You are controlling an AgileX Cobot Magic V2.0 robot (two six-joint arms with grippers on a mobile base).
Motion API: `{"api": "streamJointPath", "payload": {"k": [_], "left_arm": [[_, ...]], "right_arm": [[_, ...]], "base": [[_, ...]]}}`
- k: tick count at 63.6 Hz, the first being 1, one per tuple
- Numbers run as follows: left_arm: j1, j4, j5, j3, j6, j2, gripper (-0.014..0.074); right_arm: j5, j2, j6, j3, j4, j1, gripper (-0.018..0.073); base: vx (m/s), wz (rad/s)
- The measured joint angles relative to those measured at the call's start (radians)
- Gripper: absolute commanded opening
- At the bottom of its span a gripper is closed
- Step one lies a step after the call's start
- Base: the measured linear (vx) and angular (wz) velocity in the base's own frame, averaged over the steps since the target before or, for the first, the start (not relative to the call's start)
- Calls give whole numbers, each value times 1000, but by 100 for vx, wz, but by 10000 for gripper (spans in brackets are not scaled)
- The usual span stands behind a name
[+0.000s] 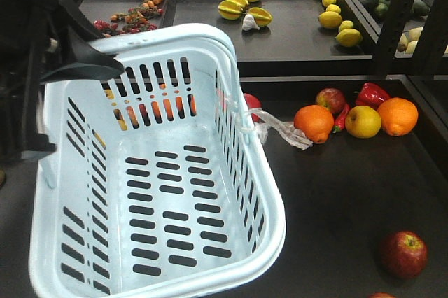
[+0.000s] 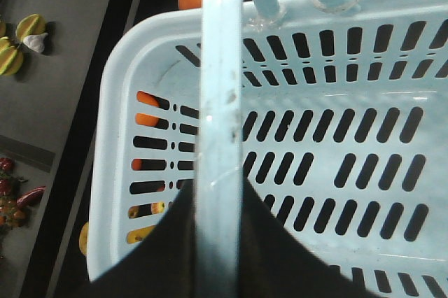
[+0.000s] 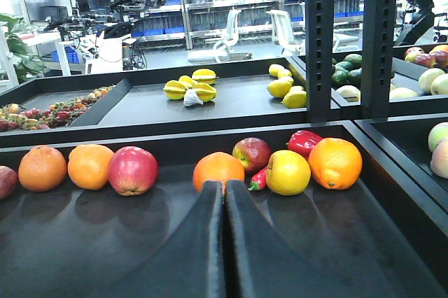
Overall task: Pick three apples into basket with both arms
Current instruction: 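Lower the light-blue basket onto the table with the left gripper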
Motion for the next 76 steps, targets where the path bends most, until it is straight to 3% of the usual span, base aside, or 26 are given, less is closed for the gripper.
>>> {"api": "streamJointPath", "payload": {"k": [11,29,42,76], "left_arm": [[0,-24,-41,26,6,74,-6],[0,-160,-328,239,125,185,-6],[0,-166,-511,364,192,269,-6],[0,-302,-612,376,330,435,-3]], "right_arm": [[0,0,0,0,0,0,-9],[0,0,0,0,0,0,-9],[0,0,0,0,0,0,-9],[0,0,0,0,0,0,-9]], "base": [[0,0],[0,0],[0,0],[0,0]]}}
